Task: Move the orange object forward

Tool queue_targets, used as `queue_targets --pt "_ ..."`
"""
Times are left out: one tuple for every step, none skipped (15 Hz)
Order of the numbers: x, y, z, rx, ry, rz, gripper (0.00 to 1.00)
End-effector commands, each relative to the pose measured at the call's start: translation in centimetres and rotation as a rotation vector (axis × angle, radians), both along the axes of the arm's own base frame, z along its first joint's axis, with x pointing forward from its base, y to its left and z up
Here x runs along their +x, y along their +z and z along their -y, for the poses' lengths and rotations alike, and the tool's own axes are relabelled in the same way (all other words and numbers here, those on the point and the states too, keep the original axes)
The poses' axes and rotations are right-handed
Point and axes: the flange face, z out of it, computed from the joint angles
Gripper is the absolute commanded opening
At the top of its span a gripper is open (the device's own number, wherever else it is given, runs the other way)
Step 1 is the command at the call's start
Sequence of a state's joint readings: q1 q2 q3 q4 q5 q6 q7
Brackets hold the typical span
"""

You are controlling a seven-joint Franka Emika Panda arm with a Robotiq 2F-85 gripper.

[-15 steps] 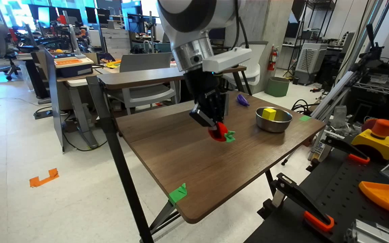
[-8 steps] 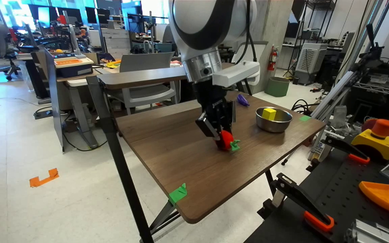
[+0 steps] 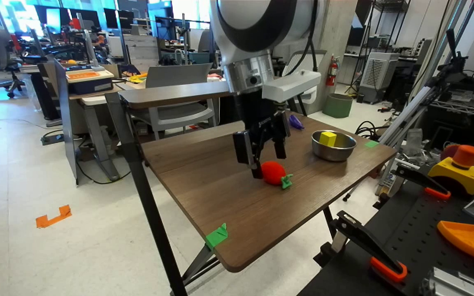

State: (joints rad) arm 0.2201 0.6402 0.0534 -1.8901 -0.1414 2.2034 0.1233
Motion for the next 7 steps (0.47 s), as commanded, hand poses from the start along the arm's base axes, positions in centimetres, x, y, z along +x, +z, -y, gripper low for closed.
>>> queue_targets --pt "-3.1 5.1 -0.2 0.02 -0.009 0.087 1.0" --pt "-3.4 6.1 -0.2 0.033 -0.032 0.117 1.0" --pt "-3.6 7.3 -0.1 0.046 -0.079 0.156 1.0" --pt "-1.8 5.0 -0.4 0.022 -0.029 0.093 1.0" --pt "-2.2 6.2 -0.3 0.027 -0.046 0.118 1.0" --pt "-2.6 6.9 -0.2 0.029 -0.054 0.133 1.0" --pt "-2.9 7.3 -0.1 0.029 -0.059 0.137 1.0"
